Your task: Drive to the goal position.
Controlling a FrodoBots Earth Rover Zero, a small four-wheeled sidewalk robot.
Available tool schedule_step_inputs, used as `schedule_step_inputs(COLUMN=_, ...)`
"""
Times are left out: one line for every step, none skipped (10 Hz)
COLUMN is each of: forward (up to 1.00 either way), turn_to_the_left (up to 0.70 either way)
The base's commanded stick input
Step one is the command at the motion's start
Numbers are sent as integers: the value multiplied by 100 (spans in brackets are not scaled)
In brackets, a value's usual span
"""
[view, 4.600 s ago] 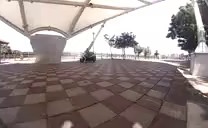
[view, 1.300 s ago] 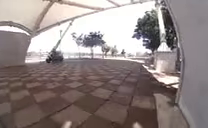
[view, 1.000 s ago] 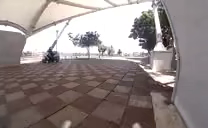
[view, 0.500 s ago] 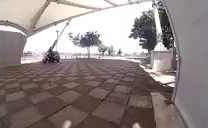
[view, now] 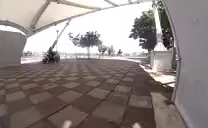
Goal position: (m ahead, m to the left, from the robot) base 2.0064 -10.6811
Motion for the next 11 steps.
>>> schedule_step_inputs(forward=0, turn_to_the_left=0)
schedule_step_inputs(forward=0, turn_to_the_left=0)
schedule_step_inputs(forward=0, turn_to_the_left=0)
schedule_step_inputs(forward=0, turn_to_the_left=0)
schedule_step_inputs(forward=0, turn_to_the_left=0)
schedule_step_inputs(forward=0, turn_to_the_left=0)
schedule_step_inputs(forward=0, turn_to_the_left=-33)
schedule_step_inputs(forward=0, turn_to_the_left=-70)
schedule_step_inputs(forward=0, turn_to_the_left=-70)
schedule_step_inputs(forward=0, turn_to_the_left=-70)
schedule_step_inputs(forward=0, turn_to_the_left=-70)
